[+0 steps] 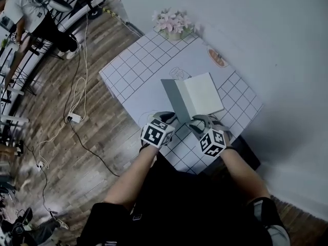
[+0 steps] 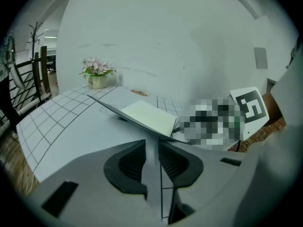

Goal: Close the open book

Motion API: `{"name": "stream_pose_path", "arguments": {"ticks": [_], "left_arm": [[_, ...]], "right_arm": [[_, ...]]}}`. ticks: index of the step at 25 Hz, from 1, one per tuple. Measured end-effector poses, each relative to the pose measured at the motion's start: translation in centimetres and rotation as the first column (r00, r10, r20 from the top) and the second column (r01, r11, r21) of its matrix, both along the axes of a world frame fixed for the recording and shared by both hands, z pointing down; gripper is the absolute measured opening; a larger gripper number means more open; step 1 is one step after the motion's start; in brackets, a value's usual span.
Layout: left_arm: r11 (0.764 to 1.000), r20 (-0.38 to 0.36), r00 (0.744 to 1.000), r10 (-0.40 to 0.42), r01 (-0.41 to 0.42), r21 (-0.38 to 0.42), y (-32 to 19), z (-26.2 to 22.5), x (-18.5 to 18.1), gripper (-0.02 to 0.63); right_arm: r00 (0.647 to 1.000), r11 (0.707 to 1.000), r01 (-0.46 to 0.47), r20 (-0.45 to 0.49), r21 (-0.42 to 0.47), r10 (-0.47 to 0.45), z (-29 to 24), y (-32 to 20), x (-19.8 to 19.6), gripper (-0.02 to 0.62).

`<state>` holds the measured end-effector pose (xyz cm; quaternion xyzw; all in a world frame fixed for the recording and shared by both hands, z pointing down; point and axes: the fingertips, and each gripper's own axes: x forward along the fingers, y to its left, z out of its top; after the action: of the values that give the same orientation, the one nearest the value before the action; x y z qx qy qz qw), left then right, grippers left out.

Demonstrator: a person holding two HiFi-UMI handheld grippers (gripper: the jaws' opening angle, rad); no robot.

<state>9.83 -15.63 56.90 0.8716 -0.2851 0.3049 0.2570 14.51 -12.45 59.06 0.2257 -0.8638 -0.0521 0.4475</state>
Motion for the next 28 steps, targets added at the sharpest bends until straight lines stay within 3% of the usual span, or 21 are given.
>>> {"name": "stream_pose_path", "arguments": {"ticks": [1,4,6,9,13,17,23,28], "left_arm": [[1.000,-0.003,1.000,0.007,-0.007,0.009,-0.3,-0.4,0.6,0.066],[0.999,-0.008,1.000,0.022,-0.021,0.032,-0.8,-1.6,2.2,0.066],[0.998,-0.014,1.000,0.024,-0.024,0.050,-1.1,-2.4,3.4,0.067],[0.997,-0.026,1.000,0.017,-0.015,0.082,-1.3,-3.8,4.8,0.066],[0.995,-0.022,1.000,-0.002,0.004,0.098,-0.7,-4.7,5.5,0.067],[0.994,-0.015,0.998,-0.059,0.060,0.095,0.7,-5.1,4.8,0.066],[0.982,0.001,0.989,-0.149,0.148,0.114,3.0,-5.8,2.6,0.066],[0.966,-0.016,0.976,-0.215,0.215,0.146,4.2,-7.6,0.4,0.066]], "right_arm": [[1.000,1.000,-0.023,0.016,0.006,0.023,-0.4,0.0,0.1,0.167],[0.993,0.993,-0.102,0.061,0.056,0.098,-1.6,-0.9,0.4,0.172],[0.984,0.985,-0.156,0.095,0.068,0.150,-2.5,-1.8,1.0,0.083],[0.966,0.975,-0.219,0.147,0.028,0.212,-3.1,-2.2,2.7,0.036],[0.923,0.943,-0.333,0.195,-0.027,0.331,-2.5,-3.0,7.0,0.032],[0.862,0.894,-0.433,0.237,-0.116,0.449,-1.5,-4.2,10.7,0.056],[0.790,0.838,-0.520,0.282,-0.165,0.545,-1.0,-3.5,14.8,0.057],[0.752,0.813,-0.554,0.310,-0.182,0.582,-2.5,-1.5,17.3,0.049]]}}
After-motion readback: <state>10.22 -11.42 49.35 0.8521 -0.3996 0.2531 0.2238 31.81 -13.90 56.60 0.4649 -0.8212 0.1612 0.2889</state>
